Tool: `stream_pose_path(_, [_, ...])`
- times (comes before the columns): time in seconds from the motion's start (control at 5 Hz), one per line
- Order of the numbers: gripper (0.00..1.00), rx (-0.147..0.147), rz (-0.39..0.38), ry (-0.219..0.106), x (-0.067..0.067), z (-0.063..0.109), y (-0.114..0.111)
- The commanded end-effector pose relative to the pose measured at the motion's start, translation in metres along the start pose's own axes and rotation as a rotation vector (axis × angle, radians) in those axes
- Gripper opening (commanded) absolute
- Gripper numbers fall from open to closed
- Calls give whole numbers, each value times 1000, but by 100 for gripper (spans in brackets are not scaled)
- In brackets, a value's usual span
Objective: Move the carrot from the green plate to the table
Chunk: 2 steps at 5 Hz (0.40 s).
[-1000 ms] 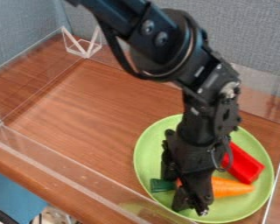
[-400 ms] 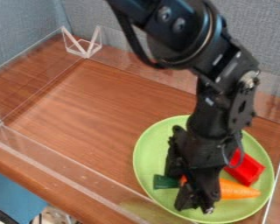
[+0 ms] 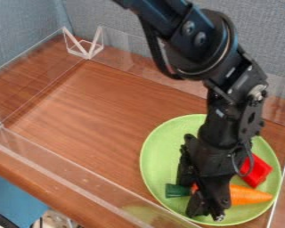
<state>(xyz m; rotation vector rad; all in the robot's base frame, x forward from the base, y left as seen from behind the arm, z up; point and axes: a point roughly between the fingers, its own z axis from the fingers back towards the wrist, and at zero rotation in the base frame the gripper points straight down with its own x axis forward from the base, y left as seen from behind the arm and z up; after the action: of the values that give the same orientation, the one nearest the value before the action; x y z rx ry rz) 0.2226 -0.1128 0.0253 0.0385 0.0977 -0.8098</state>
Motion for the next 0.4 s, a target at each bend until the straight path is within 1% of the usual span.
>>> stream_pose_path(0.0, [0,41,-1,-25,-2,15,9])
stream_pose_path(0.2, [0,78,-3,-19,-9,25,13])
